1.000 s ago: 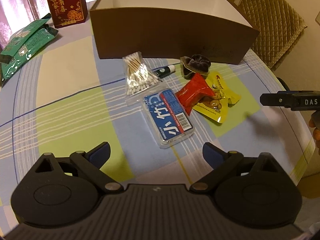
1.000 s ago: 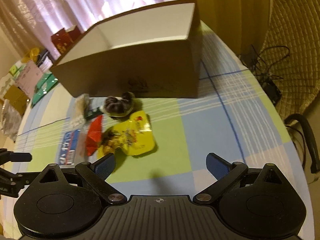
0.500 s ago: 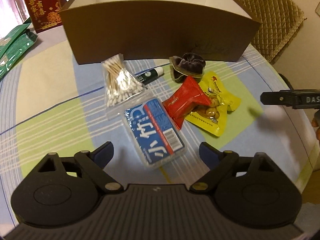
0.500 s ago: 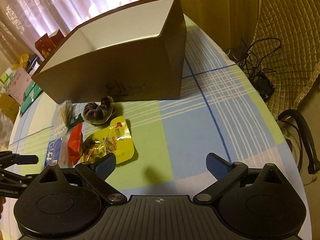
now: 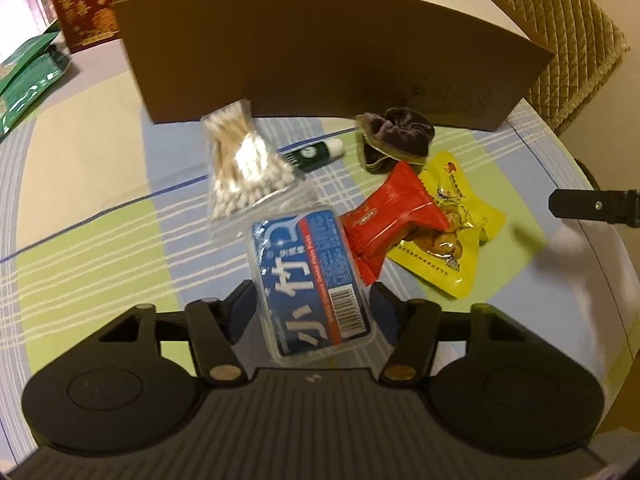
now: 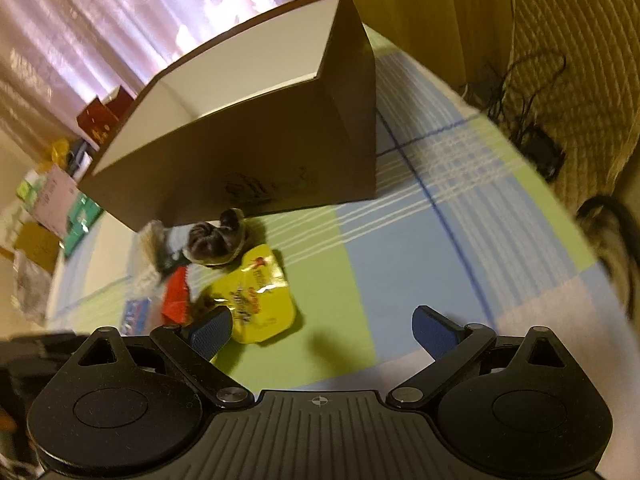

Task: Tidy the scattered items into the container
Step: 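Grasp yellow snack packet with right tool while left tool reaches toothpick box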

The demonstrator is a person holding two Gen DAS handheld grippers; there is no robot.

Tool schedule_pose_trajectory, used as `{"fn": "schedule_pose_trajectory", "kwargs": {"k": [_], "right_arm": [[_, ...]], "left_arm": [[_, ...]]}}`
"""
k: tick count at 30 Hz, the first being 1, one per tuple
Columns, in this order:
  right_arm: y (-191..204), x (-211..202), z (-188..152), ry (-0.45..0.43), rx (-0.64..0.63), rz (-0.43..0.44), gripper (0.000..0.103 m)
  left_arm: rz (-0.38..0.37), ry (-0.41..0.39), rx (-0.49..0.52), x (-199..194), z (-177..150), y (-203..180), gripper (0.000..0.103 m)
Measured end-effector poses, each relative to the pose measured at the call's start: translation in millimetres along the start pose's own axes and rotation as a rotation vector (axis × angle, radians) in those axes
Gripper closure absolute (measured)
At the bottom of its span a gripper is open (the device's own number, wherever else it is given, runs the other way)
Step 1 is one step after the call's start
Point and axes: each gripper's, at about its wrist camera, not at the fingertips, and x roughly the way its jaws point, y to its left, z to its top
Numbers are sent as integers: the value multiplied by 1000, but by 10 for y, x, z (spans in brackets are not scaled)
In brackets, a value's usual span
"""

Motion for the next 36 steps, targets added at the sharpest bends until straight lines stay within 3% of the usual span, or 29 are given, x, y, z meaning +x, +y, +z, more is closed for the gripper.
{"fn": "schedule_pose_trajectory", "kwargs": {"k": [7, 9, 11, 14, 17, 22, 25, 28, 29, 30, 36], "right_arm": [[-129, 93, -40, 58, 316, 203, 2], [-182, 162, -80, 78, 448, 278, 35], [-240, 269, -141, 107, 594, 312, 36], [-264, 380, -208, 103, 697, 309, 38], [-291, 470, -276, 93, 798, 329, 57], [-332, 624, -382, 57, 974, 359, 57], [-321, 696, -364, 37, 1008, 368, 57], [-239, 732, -276, 29, 965, 333, 58], [-193, 730, -230, 30, 929, 291, 73], [-169, 742, -214, 38, 900, 257, 80], [-99, 698, -37, 35, 718, 210, 80]], "left_arm": [[36, 16, -47, -189, -259, 196, 48], [45, 19, -58, -243, -334, 241, 48], [48, 21, -67, -268, -376, 269, 48], [51, 21, -77, -284, -387, 289, 48], [53, 20, -80, -291, -392, 286, 48], [52, 20, -70, -296, -397, 307, 48], [45, 24, -74, -286, -406, 319, 47], [42, 25, -74, -289, -414, 327, 47], [42, 25, -72, -290, -415, 327, 47], [42, 25, -71, -290, -417, 329, 47], [33, 26, -75, -302, -429, 344, 47]]}}
